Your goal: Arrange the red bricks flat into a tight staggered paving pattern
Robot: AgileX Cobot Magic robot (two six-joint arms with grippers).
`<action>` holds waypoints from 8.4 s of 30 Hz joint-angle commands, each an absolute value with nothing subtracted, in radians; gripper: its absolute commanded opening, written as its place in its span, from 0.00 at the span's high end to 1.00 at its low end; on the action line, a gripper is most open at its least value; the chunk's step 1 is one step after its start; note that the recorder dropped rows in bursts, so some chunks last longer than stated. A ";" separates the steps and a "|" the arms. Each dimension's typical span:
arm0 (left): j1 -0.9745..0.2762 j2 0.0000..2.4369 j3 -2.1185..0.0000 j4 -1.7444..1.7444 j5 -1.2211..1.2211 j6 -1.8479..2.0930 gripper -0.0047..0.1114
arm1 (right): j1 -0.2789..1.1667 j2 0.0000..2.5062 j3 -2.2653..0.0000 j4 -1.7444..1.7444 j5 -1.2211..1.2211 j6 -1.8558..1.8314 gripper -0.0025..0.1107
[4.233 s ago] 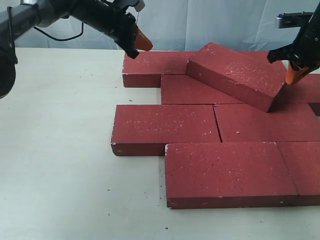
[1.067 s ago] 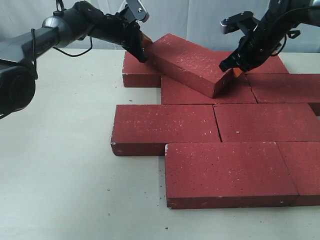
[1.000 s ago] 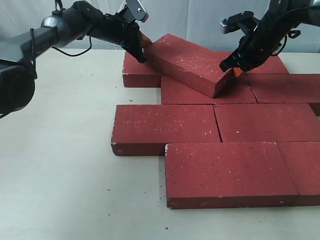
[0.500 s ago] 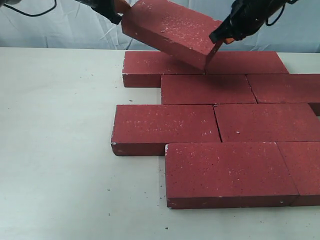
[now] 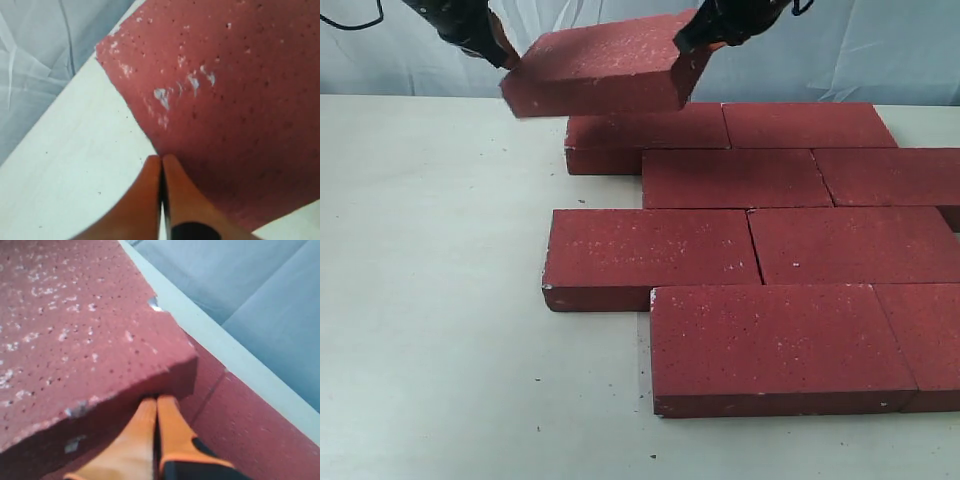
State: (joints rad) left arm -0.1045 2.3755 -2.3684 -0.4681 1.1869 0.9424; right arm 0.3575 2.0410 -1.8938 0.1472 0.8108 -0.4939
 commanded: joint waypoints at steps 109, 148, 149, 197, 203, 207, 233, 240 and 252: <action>0.157 1.914 -1.237 -0.322 0.531 0.474 0.96 | 0.619 2.546 -2.328 0.312 0.819 -0.339 0.99; 0.232 1.696 -0.888 -0.288 -0.035 0.472 0.96 | 0.627 2.393 -2.136 0.605 1.079 -0.777 0.99; 0.250 1.719 -0.892 -0.288 -0.037 0.472 0.96 | 0.629 2.399 -2.136 0.598 1.072 -0.796 0.99; 0.129 2.073 -1.149 -0.436 0.114 0.505 0.96 | 0.771 2.451 -2.189 0.237 0.886 -0.677 0.99; 0.150 2.073 -1.149 -0.436 0.116 0.505 0.96 | 0.735 2.345 -2.189 0.115 0.904 -0.577 0.99; 0.159 2.073 -1.149 -0.445 0.116 0.505 0.96 | 0.664 2.360 -2.189 0.057 0.902 -0.459 0.99; 0.158 2.073 -1.149 -0.458 0.120 0.505 0.96 | 0.601 2.542 -2.189 0.323 0.706 -0.505 0.99; 0.158 2.073 -1.149 -0.455 0.120 0.507 0.96 | 0.601 2.538 -2.189 0.335 0.731 -0.507 0.99; 0.158 2.073 -1.149 -0.456 0.131 0.526 0.96 | 0.601 2.532 -2.189 0.336 0.808 -0.522 0.99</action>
